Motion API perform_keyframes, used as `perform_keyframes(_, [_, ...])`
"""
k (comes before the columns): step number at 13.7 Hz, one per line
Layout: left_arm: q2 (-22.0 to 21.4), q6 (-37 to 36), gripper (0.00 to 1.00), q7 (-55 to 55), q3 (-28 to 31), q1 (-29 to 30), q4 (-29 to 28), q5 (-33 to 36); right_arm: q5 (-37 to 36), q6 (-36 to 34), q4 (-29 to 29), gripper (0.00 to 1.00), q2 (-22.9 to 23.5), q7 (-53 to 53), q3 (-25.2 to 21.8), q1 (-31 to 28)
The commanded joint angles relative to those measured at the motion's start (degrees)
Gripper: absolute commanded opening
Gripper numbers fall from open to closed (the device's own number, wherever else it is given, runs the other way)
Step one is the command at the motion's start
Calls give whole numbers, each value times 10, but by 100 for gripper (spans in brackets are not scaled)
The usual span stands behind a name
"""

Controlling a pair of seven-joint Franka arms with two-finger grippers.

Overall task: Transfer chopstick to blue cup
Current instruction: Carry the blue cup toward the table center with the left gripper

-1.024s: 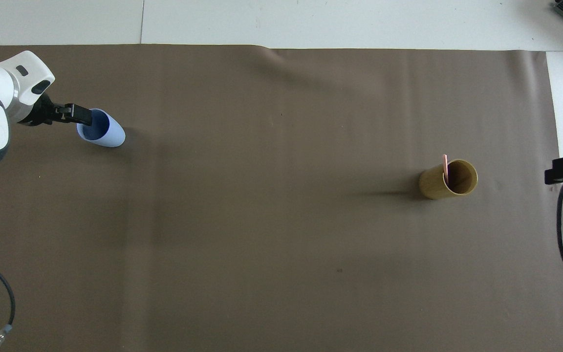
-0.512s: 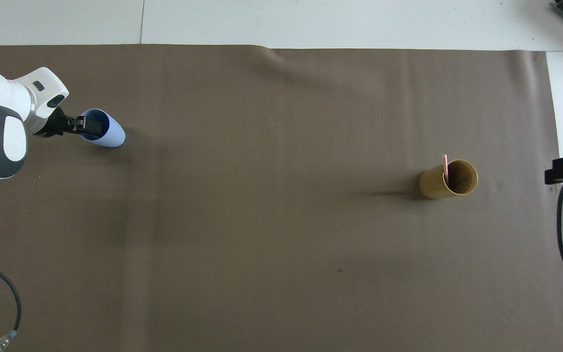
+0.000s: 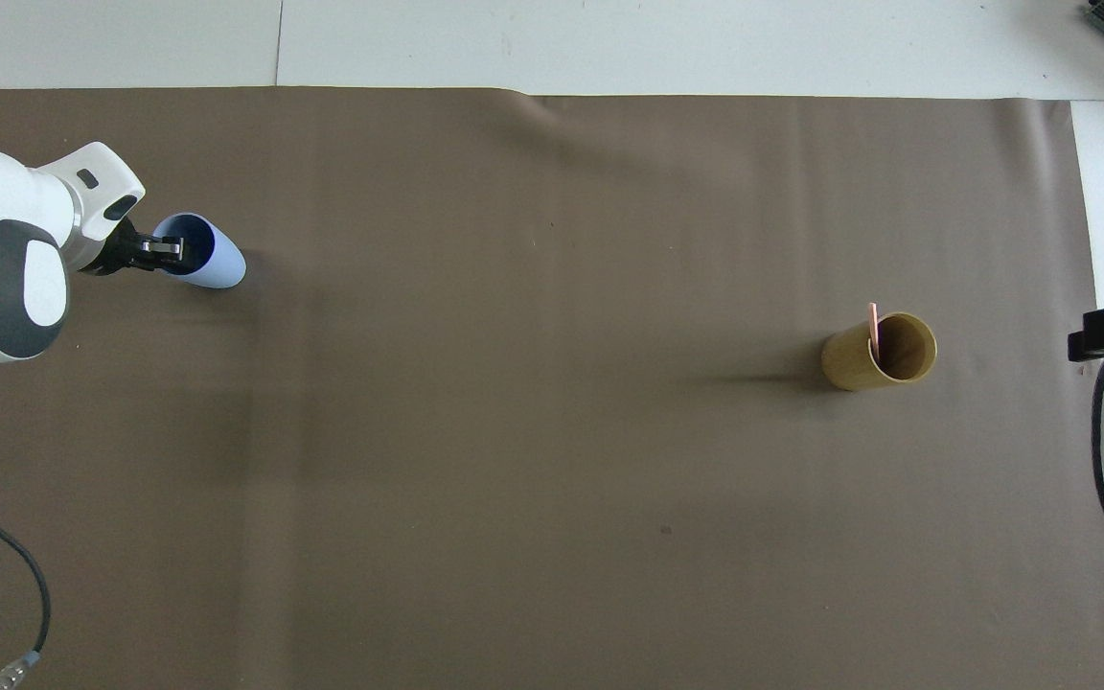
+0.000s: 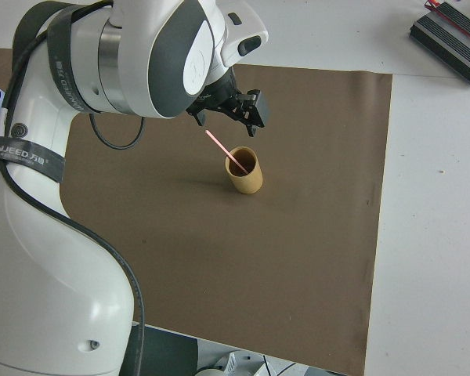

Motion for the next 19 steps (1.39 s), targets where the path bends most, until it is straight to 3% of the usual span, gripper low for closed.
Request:
perform_keyframes(1, [-29, -19, 0, -16, 3, -20, -10, -6, 8, -2, -8, 100, -9, 1, 5, -6])
perform_keyframes(12, [-51, -51, 0, -384, 3, -273, -37, 15, 8, -2, -8, 100, -9, 1, 5, -6])
perform_keyframes(19, [-36, -14, 0, -454, 0, -384, -69, 7, 31, 6, -7, 100, -3, -23, 3, -10])
